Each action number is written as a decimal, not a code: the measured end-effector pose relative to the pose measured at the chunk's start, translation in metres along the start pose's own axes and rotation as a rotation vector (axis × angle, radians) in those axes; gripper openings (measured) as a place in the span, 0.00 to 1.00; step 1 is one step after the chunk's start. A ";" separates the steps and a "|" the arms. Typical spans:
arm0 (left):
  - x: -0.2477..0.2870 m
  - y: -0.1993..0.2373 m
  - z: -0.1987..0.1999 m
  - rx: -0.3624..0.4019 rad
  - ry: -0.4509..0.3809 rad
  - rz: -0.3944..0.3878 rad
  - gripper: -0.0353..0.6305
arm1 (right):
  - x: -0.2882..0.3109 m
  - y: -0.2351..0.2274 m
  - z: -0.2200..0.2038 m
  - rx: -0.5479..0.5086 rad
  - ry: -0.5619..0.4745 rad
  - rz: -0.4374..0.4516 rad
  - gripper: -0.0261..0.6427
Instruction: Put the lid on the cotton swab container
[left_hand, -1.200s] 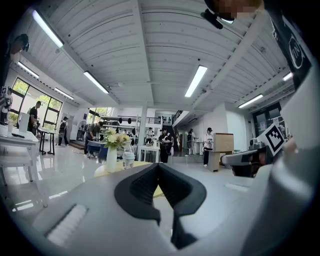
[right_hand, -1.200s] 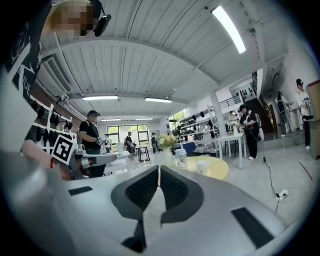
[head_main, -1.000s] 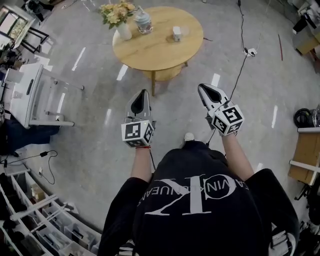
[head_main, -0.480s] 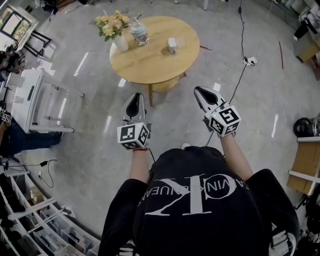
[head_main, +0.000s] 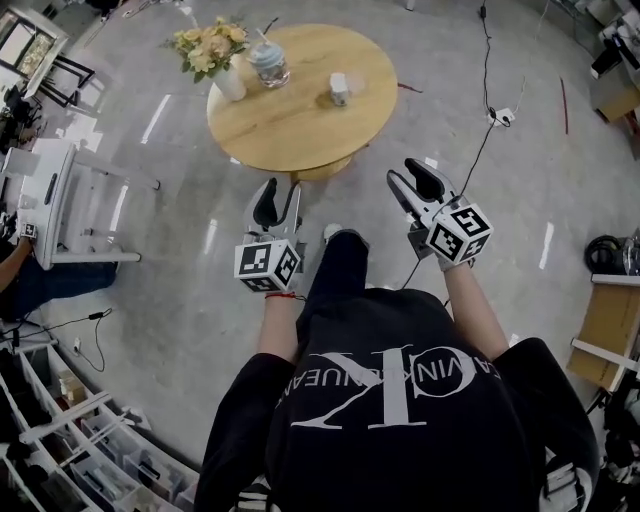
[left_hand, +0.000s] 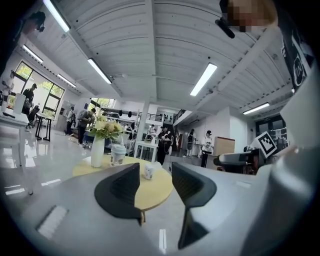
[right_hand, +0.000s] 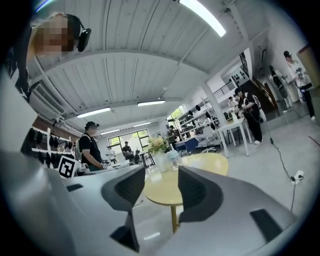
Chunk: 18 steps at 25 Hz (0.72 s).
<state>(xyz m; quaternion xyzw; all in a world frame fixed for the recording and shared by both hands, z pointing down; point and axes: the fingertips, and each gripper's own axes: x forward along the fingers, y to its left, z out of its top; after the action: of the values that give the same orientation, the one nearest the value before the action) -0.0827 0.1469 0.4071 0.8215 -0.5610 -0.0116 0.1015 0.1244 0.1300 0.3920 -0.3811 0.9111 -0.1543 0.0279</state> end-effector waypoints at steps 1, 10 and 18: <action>0.009 0.003 -0.003 -0.004 0.008 -0.005 0.34 | 0.005 -0.006 0.000 0.010 0.000 -0.002 0.30; 0.076 0.037 -0.004 0.012 0.065 -0.059 0.38 | 0.060 -0.046 0.006 0.062 0.033 -0.019 0.32; 0.126 0.055 -0.013 0.026 0.124 -0.152 0.40 | 0.098 -0.076 0.003 0.104 0.086 -0.047 0.32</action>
<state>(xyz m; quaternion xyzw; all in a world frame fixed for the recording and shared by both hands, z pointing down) -0.0845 0.0129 0.4419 0.8620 -0.4899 0.0389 0.1241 0.1076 0.0100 0.4189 -0.3937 0.8929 -0.2184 0.0049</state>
